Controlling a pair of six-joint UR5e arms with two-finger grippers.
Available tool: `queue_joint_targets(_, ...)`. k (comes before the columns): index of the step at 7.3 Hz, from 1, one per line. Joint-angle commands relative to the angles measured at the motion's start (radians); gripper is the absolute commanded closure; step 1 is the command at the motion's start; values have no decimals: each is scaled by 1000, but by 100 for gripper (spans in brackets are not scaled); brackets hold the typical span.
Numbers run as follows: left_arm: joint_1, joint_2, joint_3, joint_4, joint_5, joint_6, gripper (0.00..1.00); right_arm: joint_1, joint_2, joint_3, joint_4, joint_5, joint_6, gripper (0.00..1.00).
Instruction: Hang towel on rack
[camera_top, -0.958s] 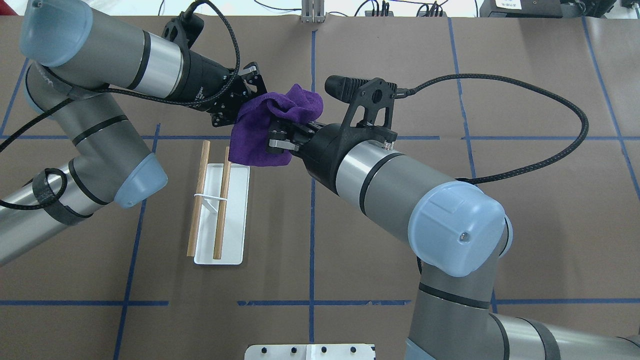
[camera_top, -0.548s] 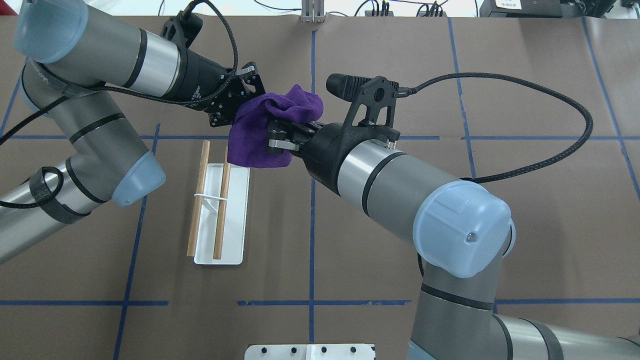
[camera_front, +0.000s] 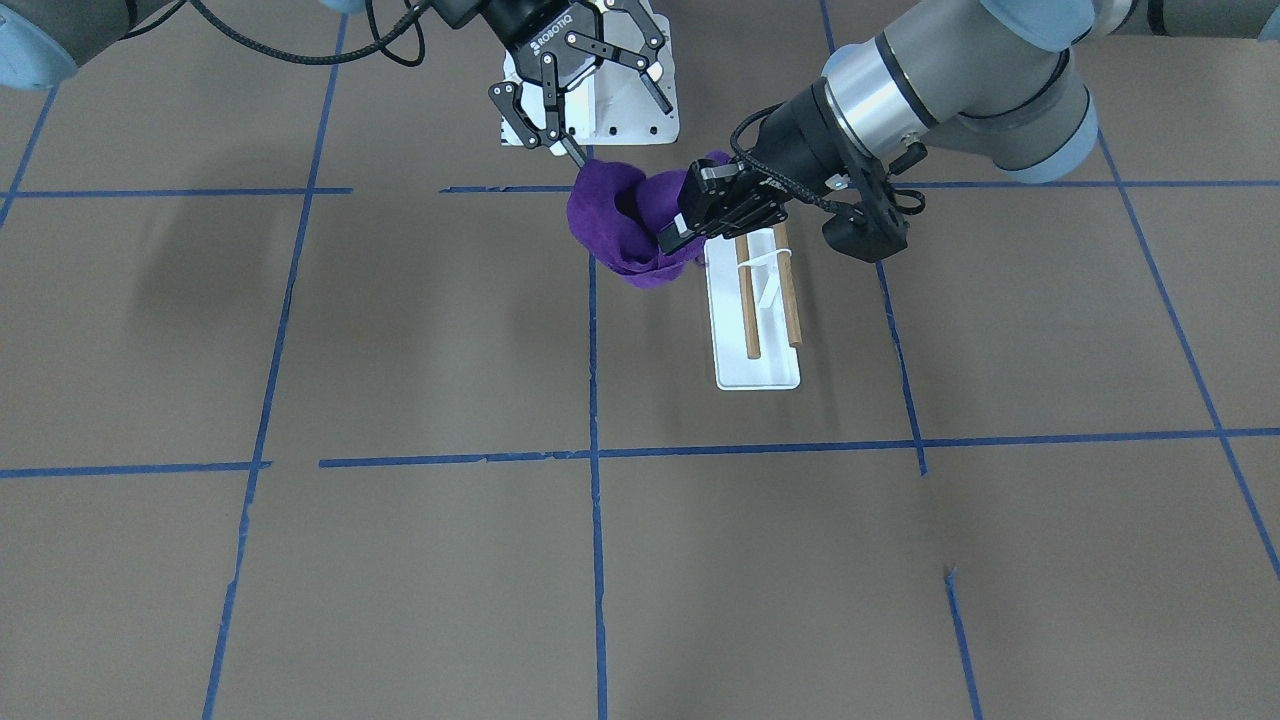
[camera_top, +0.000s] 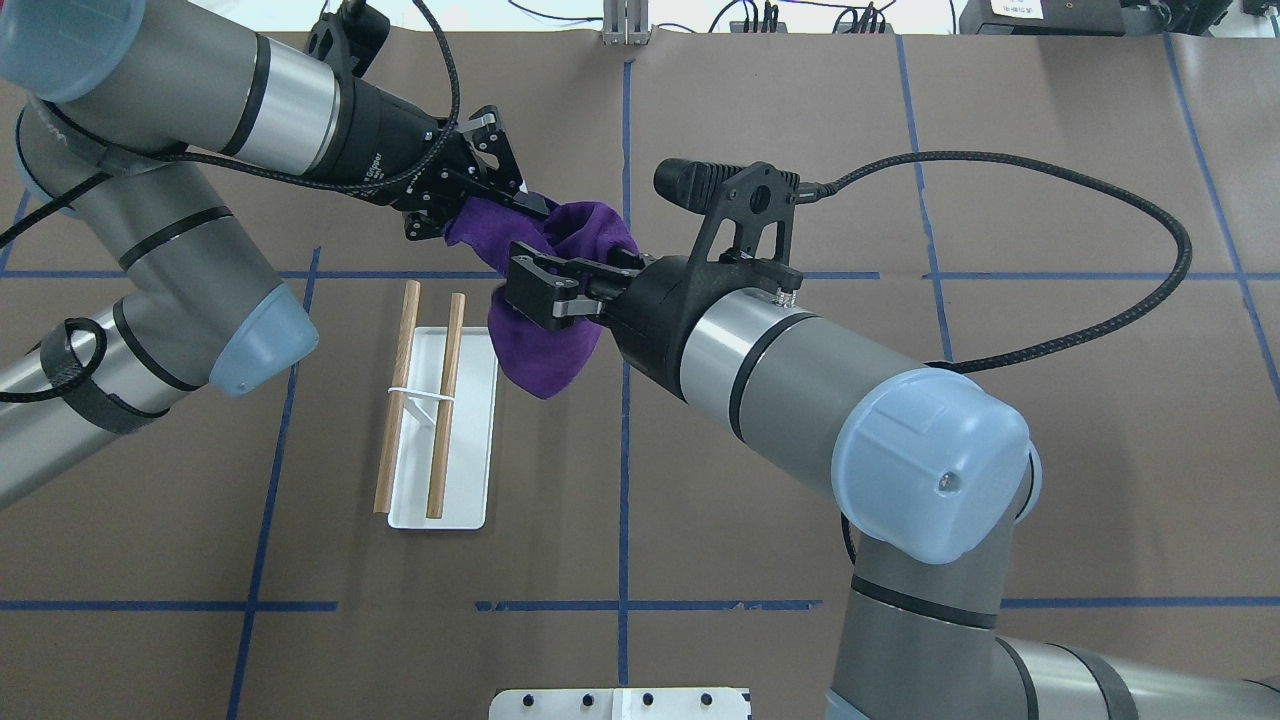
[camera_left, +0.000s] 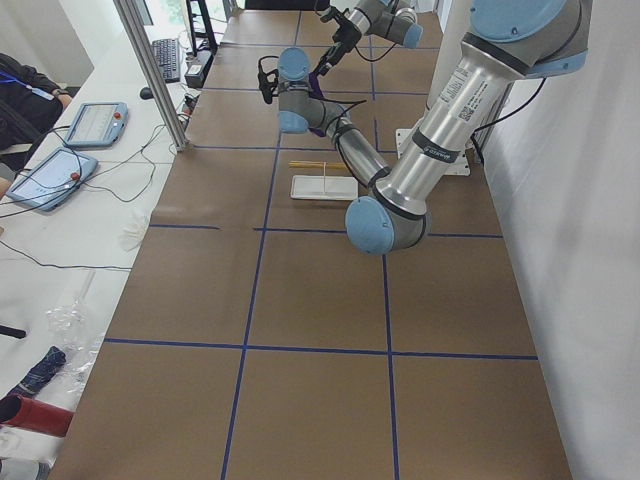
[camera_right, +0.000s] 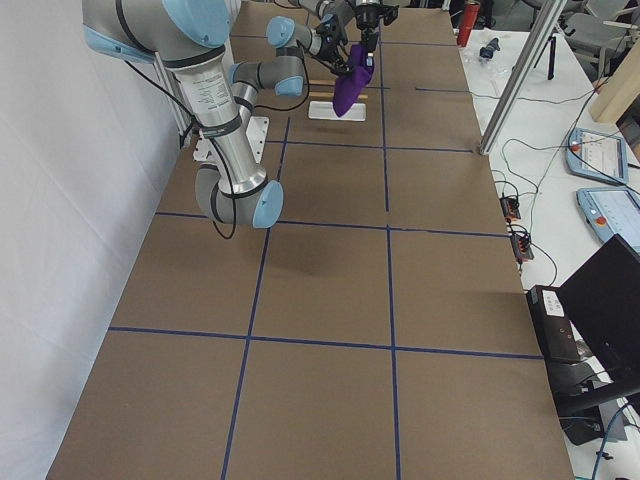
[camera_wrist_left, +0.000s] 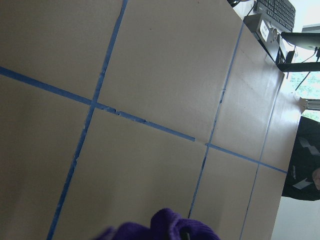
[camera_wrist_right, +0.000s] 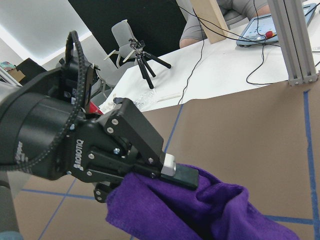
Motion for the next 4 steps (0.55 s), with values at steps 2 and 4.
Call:
queue_joint_targets(2,-10,2,-27,0,5,-15,100,146,-40,98,-232,190,-98,0)
queue_joint_targets(4,-7,7,-87,3,88,-20,100,326,-117,91,-242,446,-166,0)
